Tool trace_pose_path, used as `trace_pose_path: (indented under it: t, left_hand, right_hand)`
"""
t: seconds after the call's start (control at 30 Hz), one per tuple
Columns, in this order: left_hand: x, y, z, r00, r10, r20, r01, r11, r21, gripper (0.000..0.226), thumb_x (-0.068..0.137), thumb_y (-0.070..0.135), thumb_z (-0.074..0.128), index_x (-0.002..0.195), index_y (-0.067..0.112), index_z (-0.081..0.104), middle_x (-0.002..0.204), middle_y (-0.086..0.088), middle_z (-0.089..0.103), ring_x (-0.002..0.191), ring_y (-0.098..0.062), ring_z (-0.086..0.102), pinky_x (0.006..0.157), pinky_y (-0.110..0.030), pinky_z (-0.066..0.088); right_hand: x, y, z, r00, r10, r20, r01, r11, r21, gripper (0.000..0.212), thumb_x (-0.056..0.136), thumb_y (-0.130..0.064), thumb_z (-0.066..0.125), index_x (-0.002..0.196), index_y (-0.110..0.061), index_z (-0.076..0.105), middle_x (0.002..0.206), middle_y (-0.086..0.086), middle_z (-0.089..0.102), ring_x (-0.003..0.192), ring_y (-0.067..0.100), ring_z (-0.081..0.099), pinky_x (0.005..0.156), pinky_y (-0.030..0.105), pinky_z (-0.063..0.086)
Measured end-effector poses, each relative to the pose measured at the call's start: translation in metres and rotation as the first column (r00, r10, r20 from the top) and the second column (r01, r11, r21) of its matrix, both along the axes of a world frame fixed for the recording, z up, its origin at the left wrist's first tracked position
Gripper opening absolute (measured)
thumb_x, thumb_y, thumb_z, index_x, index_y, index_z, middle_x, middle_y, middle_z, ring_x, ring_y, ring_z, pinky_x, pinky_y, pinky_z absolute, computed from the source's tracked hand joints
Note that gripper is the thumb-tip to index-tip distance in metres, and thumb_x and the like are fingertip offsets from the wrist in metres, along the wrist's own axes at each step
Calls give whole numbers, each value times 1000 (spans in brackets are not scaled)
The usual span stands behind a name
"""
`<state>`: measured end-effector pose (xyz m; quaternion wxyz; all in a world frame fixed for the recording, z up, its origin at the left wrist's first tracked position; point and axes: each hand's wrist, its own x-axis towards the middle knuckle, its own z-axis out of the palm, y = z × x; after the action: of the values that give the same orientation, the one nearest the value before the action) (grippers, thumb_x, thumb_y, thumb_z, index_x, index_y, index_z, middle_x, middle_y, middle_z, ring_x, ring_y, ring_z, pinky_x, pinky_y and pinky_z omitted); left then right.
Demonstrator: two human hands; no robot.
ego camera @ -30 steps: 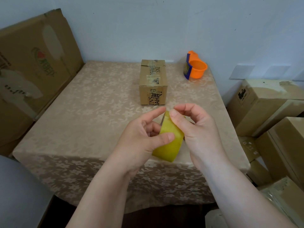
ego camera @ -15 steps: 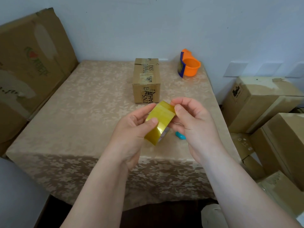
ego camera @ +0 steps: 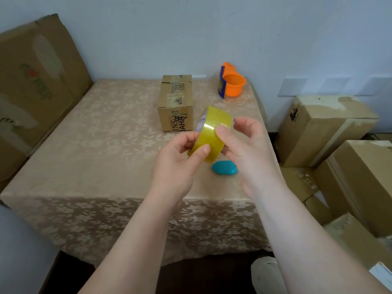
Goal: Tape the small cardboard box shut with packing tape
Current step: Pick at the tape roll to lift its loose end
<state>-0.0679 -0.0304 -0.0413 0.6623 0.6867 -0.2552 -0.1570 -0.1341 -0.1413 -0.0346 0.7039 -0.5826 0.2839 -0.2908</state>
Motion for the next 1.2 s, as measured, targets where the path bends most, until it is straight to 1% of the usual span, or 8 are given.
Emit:
trace_pose_path:
  t: [0.13, 0.27, 0.4, 0.47, 0.87, 0.97, 1.07, 1.2]
  left_hand:
    - [-2, -9, -3, 999, 10, -38, -10, 1000, 12, 21, 80, 29, 57, 100, 32, 63, 100, -3, 66, 99, -23, 61, 90, -45, 50]
    - [-1, -18, -11, 997, 2, 82, -14, 988, 153, 38, 81, 33, 55, 119, 38, 53, 115, -6, 56, 107, -22, 55, 93, -45, 49]
    - [6, -25, -19, 979, -2, 203, -60, 952, 300, 43, 89, 23, 55, 130, 30, 44, 121, 2, 49, 104, -7, 48, 86, -19, 39]
    - [11, -26, -24, 972, -11, 236, -76, 932, 354, 40, 89, 19, 54, 128, 26, 48, 119, 1, 50, 104, -9, 49, 87, -20, 37]
    - [18, -27, -38, 961, -113, 252, -32, 861, 508, 37, 90, 12, 50, 123, 27, 54, 117, 4, 50, 109, -9, 49, 90, -19, 34]
    - [19, -27, -39, 966, -108, 234, -26, 863, 504, 36, 89, 11, 50, 122, 26, 56, 118, 1, 51, 111, -11, 50, 94, -21, 36]
    - [20, -26, -41, 966, -105, 237, -32, 859, 511, 35, 87, 10, 52, 119, 24, 59, 118, -3, 55, 110, -14, 52, 96, -25, 39]
    - [21, -23, -41, 973, -101, 209, -21, 859, 512, 33, 86, 9, 53, 115, 22, 61, 117, -6, 59, 105, -17, 57, 97, -35, 43]
  right_hand:
    - [-1, 1, 0, 983, 145, -113, -153, 986, -63, 19, 86, -24, 64, 103, -15, 66, 99, 4, 70, 83, 9, 62, 69, 17, 48]
    - [4, -6, -9, 986, 62, -157, -109, 943, -315, 13, 88, -15, 58, 100, -20, 61, 98, 2, 69, 91, 17, 62, 81, 32, 50]
    - [9, -30, -25, 938, -168, -304, -104, 698, -708, 20, 88, -18, 58, 108, -19, 61, 107, -1, 64, 107, 23, 54, 88, 25, 36]
    - [13, -39, -30, 890, -281, -360, -131, 599, -790, 26, 89, -19, 58, 115, -21, 60, 118, 1, 60, 121, 27, 43, 84, 18, 22]
    - [26, -46, -44, 810, -320, -492, -250, 570, -783, 35, 90, -7, 52, 119, -25, 60, 143, 2, 42, 131, 26, 30, 99, 33, 34]
    - [21, -44, -32, 803, -392, -449, -212, 516, -830, 20, 86, -15, 59, 105, -22, 61, 123, 4, 51, 114, 25, 44, 82, 31, 39]
    - [17, -43, -28, 777, -246, -580, -335, 618, -711, 2, 82, -26, 60, 83, -27, 62, 96, -1, 64, 93, 22, 60, 78, 37, 51]
    - [12, -42, -27, 595, -40, -802, -595, 649, -474, 25, 69, -42, 75, 81, -24, 63, 91, -3, 62, 88, 20, 59, 81, 37, 52]
